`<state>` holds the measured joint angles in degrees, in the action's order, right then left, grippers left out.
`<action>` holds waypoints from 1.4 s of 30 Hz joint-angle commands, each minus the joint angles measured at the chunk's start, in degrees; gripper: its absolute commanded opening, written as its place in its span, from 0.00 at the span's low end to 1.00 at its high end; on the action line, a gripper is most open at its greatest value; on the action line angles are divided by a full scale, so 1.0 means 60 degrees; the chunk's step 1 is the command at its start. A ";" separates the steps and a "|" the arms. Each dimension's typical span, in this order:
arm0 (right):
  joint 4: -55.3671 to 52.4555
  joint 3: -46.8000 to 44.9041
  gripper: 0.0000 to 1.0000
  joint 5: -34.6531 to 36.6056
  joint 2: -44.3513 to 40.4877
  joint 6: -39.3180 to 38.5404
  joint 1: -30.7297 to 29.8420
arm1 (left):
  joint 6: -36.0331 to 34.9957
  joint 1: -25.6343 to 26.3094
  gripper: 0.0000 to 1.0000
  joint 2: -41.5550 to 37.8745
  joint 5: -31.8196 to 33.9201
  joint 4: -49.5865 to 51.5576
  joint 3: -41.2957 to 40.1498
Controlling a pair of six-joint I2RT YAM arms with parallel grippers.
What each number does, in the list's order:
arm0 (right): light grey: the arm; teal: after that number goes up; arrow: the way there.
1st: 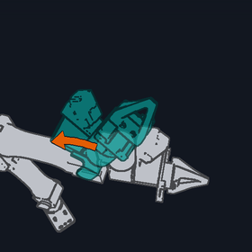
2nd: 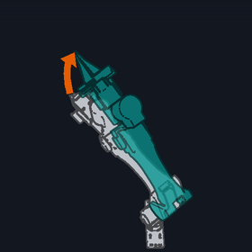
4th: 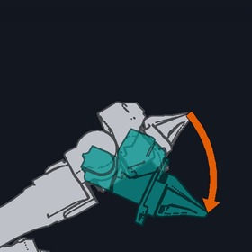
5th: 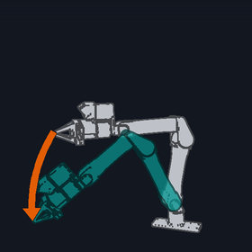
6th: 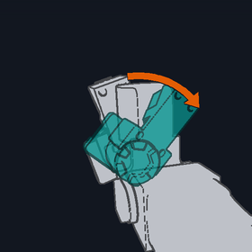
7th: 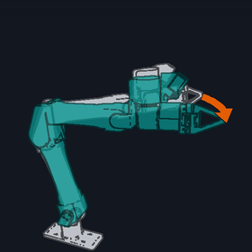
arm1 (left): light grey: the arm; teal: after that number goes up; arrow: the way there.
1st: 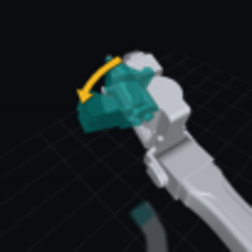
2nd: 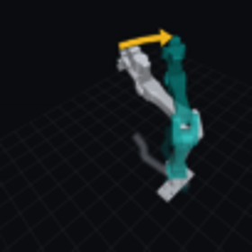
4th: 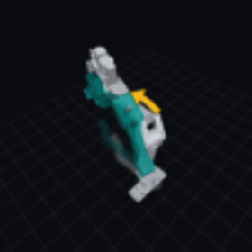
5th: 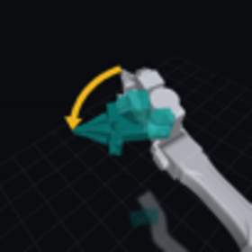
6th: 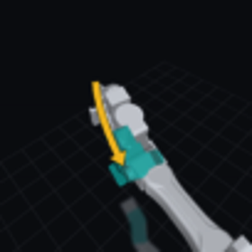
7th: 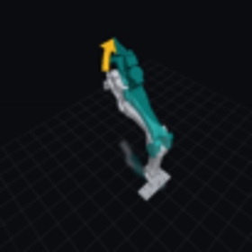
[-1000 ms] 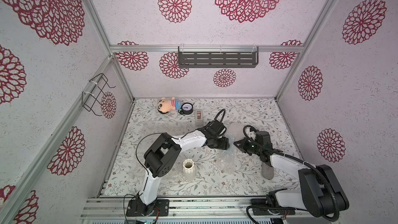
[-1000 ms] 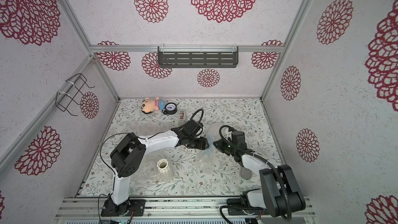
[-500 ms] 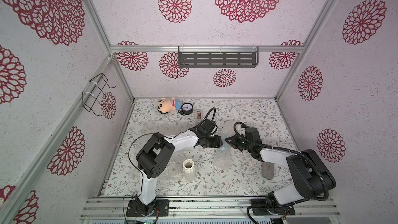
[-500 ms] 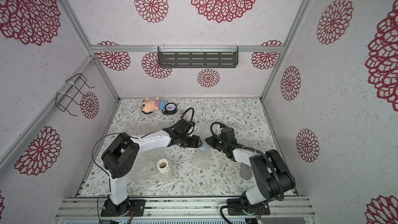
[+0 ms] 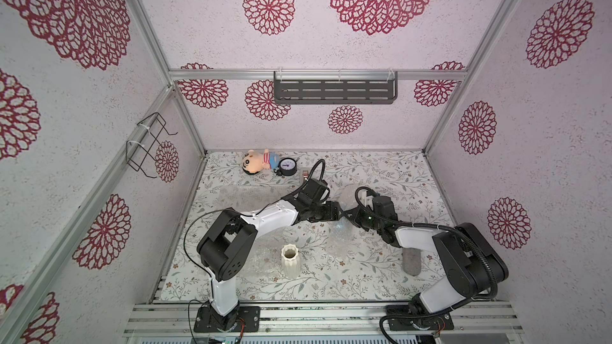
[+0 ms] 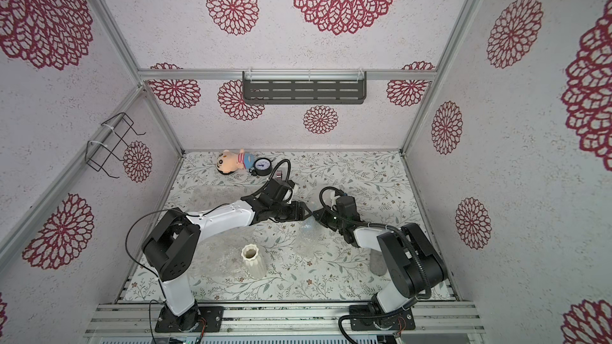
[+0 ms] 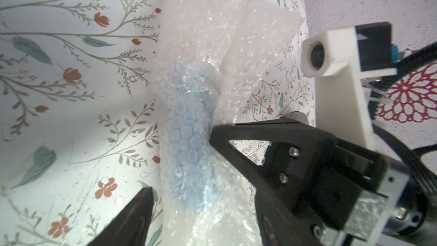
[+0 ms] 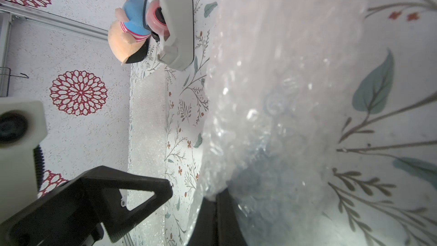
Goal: Wrap vases in bubble wrap
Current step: Wrap the vase in bubble wrap.
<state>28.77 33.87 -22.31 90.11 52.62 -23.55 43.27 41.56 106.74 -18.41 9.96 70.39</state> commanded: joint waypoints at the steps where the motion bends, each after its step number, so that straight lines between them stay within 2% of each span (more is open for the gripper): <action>1: -0.0079 0.0083 0.00 0.0260 0.0026 -0.0061 -0.0063 | 0.0132 0.0250 0.74 -0.0001 -0.0427 -0.0469 0.0069; 5: 0.0012 -0.0004 0.00 0.0317 -0.0033 -0.0062 -0.0063 | -0.0300 0.0502 0.74 0.0404 -0.0151 0.0331 0.0639; 15: -0.0034 -0.0049 0.00 0.0389 -0.0146 -0.0137 -0.0088 | -0.0866 0.0617 0.73 0.0872 0.0444 0.1162 0.0906; 20: -0.0167 0.0063 0.00 0.0392 -0.0120 -0.0208 -0.0080 | -0.0857 0.0623 0.72 0.0617 -0.0439 0.0452 0.0366; 24: -0.0255 0.0082 0.00 0.0462 -0.0171 -0.0254 -0.0096 | -0.0955 0.0643 0.73 0.0338 -0.0246 0.0522 0.0104; 29: -0.0247 0.0120 0.00 0.0434 -0.0121 -0.0259 -0.0122 | -0.0823 0.0705 0.72 0.0739 -0.0392 0.0397 0.0375; 35: -0.0395 0.0133 0.00 0.0540 -0.0135 -0.0394 -0.0133 | -0.0824 0.0700 0.66 0.0872 -0.0190 0.0275 0.0440; 42: -0.0693 0.0222 0.00 0.0758 -0.0120 -0.0596 -0.0145 | -0.1117 0.0704 0.52 0.0871 0.0125 0.0792 0.0570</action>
<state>27.94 34.28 -19.86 90.04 50.92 -24.12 38.11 45.34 110.93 -18.31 14.31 72.23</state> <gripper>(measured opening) 0.056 0.524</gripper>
